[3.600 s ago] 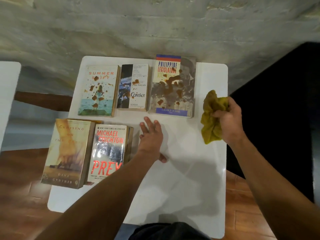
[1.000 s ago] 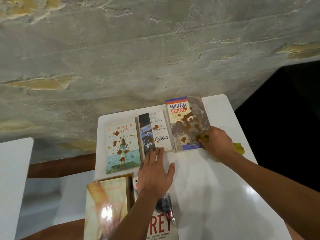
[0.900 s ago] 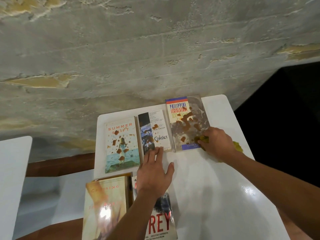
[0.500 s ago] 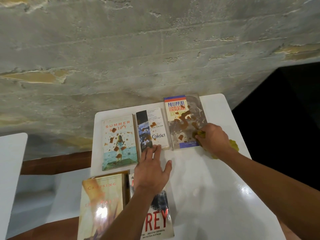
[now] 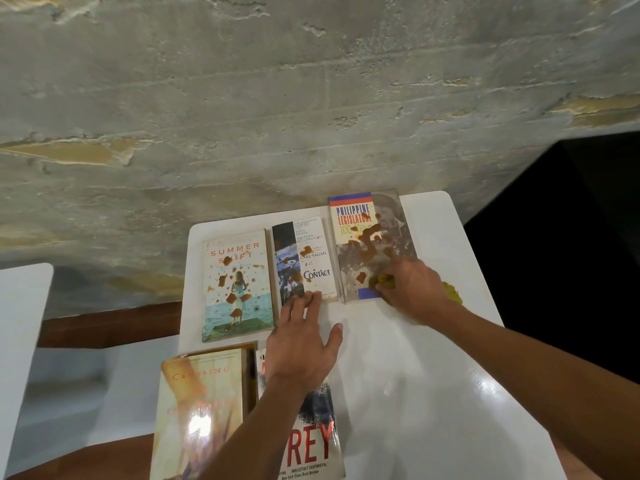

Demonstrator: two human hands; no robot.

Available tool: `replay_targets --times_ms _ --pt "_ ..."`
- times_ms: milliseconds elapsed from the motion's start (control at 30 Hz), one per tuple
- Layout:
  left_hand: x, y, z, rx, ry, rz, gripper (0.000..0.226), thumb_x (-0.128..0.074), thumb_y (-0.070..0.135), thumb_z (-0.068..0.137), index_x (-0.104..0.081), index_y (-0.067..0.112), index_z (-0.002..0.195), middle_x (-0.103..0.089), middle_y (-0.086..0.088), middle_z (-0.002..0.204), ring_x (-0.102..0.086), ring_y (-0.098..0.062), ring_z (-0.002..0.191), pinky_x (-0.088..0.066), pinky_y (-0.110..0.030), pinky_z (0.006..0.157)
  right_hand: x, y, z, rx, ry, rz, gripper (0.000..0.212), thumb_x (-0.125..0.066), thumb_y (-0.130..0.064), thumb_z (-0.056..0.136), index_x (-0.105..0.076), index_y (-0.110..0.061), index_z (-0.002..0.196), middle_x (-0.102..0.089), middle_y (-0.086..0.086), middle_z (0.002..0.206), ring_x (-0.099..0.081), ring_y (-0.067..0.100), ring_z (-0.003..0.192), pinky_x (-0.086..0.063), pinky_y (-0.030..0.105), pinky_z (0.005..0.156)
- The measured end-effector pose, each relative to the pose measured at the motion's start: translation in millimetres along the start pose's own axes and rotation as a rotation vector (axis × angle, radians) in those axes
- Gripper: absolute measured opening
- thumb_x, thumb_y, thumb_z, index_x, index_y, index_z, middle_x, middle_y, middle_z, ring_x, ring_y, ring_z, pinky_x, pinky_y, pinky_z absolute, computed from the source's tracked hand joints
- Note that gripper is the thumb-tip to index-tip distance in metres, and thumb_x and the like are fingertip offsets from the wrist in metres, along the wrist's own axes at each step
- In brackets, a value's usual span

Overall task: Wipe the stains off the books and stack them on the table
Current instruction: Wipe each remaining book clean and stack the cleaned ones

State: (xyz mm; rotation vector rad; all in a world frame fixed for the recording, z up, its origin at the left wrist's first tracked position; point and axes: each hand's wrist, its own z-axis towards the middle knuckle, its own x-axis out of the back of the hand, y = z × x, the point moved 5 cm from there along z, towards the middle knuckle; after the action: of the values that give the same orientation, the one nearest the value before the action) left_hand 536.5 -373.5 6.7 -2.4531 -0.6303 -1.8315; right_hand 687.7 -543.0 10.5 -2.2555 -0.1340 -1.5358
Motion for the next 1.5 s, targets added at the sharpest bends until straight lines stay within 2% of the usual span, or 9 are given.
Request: replay_targets --times_ms 233,367,533,700,967,1100,1233,1367,1500 --pt "1.2 -1.1 1.4 0.005 0.011 -0.002 0.073 -0.024 0.069 0.097 -0.013 0.031 0.158 -0.02 0.011 0.162 -0.014 -0.014 0.151 -0.044 -0.038 0.108 -0.7 -14.5 -8.5 0.112 -0.012 0.015 0.016 -0.068 -0.035 0.092 -0.071 -0.019 0.092 -0.063 -0.008 0.094 -0.057 0.013 0.073 -0.045 0.024 0.061" --pt "0.4 0.2 1.7 0.003 0.006 -0.007 0.072 -0.025 0.068 0.097 -0.014 0.031 0.158 -0.021 0.011 0.161 -0.015 -0.014 0.151 -0.045 -0.038 0.107 6.4 -3.6 9.3 -0.056 0.026 0.069 0.018 -0.065 -0.04 0.094 -0.066 -0.025 0.103 -0.063 -0.006 0.091 -0.058 0.014 0.076 -0.05 0.025 0.07" --pt "0.5 -2.9 1.4 0.006 0.009 0.002 0.072 -0.025 0.068 0.097 -0.014 0.031 0.158 -0.022 0.01 0.161 -0.015 -0.015 0.151 -0.047 -0.039 0.105 1.0 -24.8 -14.0 0.165 -0.041 0.029 0.015 -0.069 -0.034 0.092 -0.071 -0.019 0.092 -0.063 -0.006 0.094 -0.054 0.012 0.073 -0.045 0.024 0.063" --pt "-0.9 -2.7 0.5 0.002 0.019 -0.017 0.073 -0.025 0.069 0.097 -0.014 0.032 0.158 -0.021 0.011 0.162 -0.015 -0.014 0.151 -0.044 -0.038 0.108 6.9 -13.4 9.9 -0.065 0.006 0.077 0.016 -0.064 -0.038 0.095 -0.068 -0.024 0.102 -0.063 -0.004 0.091 -0.056 0.015 0.076 -0.047 0.025 0.07" --pt "-1.7 -1.1 0.8 0.0 0.028 -0.013 0.073 -0.024 0.069 0.097 -0.012 0.032 0.158 -0.02 0.01 0.163 -0.016 -0.015 0.151 -0.044 -0.04 0.111 5.2 -16.5 12.9 -0.087 0.02 0.076 0.016 -0.064 -0.036 0.096 -0.064 -0.022 0.09 -0.061 -0.004 0.08 -0.054 0.01 0.064 -0.049 0.025 0.066" --pt "-1.1 -4.2 1.6 0.001 0.043 -0.035 0.072 -0.026 0.067 0.097 -0.015 0.03 0.157 -0.023 0.009 0.16 -0.019 -0.014 0.148 -0.046 -0.039 0.108 -4.0 -34.1 4.3 0.113 -0.009 0.021 0.017 -0.068 -0.034 0.092 -0.073 -0.018 0.09 -0.066 -0.002 0.095 -0.061 0.018 0.078 -0.053 0.03 0.069" --pt "-1.3 -1.7 2.4 0.0 0.047 -0.046 0.071 -0.027 0.066 0.097 -0.016 0.03 0.158 -0.023 0.01 0.16 -0.019 -0.014 0.149 -0.047 -0.04 0.106 6.4 -18.9 20.2 -0.072 0.036 0.086 0.017 -0.066 -0.037 0.094 -0.068 -0.021 0.088 -0.063 -0.004 0.078 -0.057 0.012 0.066 -0.05 0.026 0.067" --pt "-2.0 -2.9 2.7 0.002 0.043 -0.043 0.071 -0.027 0.066 0.097 -0.017 0.029 0.158 -0.024 0.01 0.159 -0.018 -0.013 0.148 -0.047 -0.039 0.105 -4.5 -38.4 2.7 0.135 -0.029 0.02 0.016 -0.07 -0.033 0.091 -0.071 -0.018 0.089 -0.064 -0.003 0.086 -0.055 0.014 0.07 -0.044 0.025 0.061" --pt "-2.5 -2.3 1.9 0.003 0.044 -0.049 0.071 -0.029 0.065 0.097 -0.018 0.029 0.158 -0.024 0.01 0.16 -0.018 -0.013 0.149 -0.048 -0.04 0.105 7.1 -24.5 16.2 0.0 0.011 0.038 0.015 -0.066 -0.035 0.094 -0.068 -0.022 0.088 -0.061 -0.005 0.08 -0.052 0.009 0.065 -0.04 0.023 0.059"
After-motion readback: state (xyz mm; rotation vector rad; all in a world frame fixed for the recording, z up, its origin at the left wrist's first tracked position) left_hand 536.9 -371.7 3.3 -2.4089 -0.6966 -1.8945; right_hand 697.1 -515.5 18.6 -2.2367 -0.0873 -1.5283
